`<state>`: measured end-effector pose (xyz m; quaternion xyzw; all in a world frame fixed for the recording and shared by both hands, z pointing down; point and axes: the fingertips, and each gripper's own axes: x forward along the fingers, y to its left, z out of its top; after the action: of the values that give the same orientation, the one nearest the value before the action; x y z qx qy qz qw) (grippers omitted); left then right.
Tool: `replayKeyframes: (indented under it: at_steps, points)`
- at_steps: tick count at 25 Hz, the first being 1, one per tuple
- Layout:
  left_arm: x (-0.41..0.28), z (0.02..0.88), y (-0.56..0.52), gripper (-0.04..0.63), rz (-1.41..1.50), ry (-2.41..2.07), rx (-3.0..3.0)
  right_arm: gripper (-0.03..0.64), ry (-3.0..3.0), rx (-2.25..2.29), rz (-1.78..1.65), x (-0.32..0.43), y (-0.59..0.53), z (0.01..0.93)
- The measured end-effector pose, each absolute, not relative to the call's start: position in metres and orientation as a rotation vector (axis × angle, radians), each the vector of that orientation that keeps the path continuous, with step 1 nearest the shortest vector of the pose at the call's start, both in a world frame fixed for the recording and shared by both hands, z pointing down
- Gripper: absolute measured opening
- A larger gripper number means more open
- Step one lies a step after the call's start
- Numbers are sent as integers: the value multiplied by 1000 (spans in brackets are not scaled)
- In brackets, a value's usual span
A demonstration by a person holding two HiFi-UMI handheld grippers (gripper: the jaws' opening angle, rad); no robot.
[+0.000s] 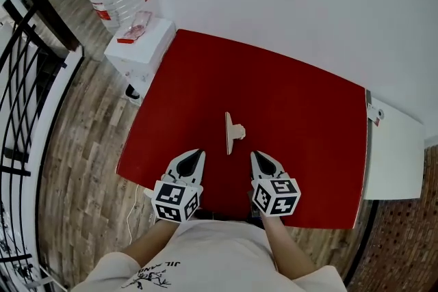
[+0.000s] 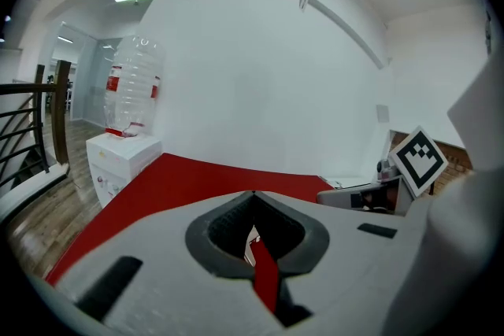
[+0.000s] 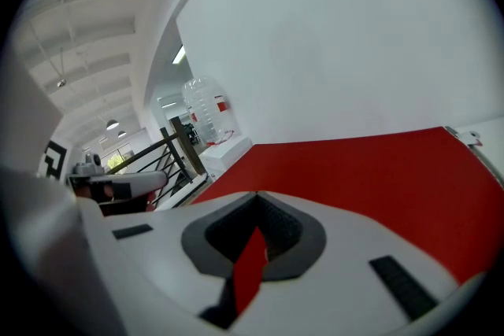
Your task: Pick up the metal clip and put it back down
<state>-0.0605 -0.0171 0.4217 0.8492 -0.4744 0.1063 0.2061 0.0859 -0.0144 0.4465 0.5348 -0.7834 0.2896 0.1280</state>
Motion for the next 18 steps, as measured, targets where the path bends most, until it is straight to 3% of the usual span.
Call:
replayKeyframes:
  at_steps: [18]
  points:
    - [-46,392,7,5,259,-1315,2423,5,-2348,1533,694,71,13,405]
